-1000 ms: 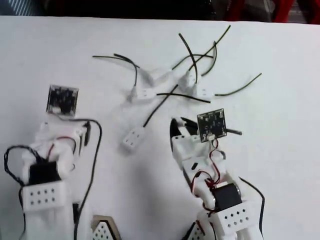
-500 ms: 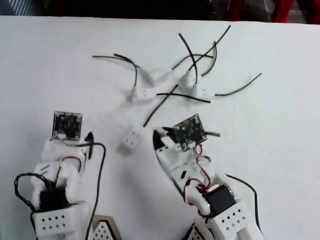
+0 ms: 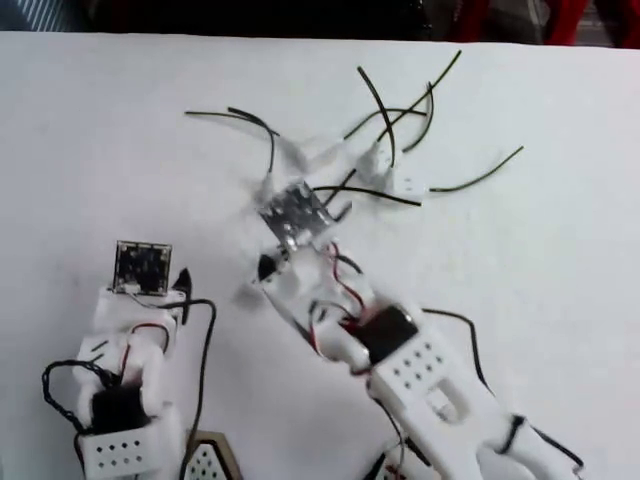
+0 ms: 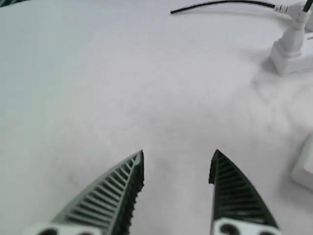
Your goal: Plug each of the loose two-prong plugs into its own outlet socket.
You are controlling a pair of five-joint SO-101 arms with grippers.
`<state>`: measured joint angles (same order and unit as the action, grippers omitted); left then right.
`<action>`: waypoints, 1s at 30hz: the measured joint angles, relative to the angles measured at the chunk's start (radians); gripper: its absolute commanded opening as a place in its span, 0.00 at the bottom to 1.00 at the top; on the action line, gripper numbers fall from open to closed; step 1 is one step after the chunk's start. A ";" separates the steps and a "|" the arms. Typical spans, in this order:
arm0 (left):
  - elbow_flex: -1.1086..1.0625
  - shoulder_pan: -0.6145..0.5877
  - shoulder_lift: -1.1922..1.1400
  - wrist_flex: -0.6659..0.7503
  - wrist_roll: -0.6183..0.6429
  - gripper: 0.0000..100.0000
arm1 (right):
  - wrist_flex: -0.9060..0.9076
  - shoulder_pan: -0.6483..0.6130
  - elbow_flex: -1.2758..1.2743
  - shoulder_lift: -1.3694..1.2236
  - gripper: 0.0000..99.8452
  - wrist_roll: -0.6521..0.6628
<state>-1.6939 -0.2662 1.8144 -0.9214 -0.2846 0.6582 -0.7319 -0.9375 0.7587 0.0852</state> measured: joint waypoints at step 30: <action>-0.003 0.017 0.000 -0.071 0.000 0.22 | -0.169 -0.058 0.077 -0.482 0.02 0.095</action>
<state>-1.6970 -0.2493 1.8144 -0.9920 -0.2846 0.4895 -0.7902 -0.8608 0.2770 0.1803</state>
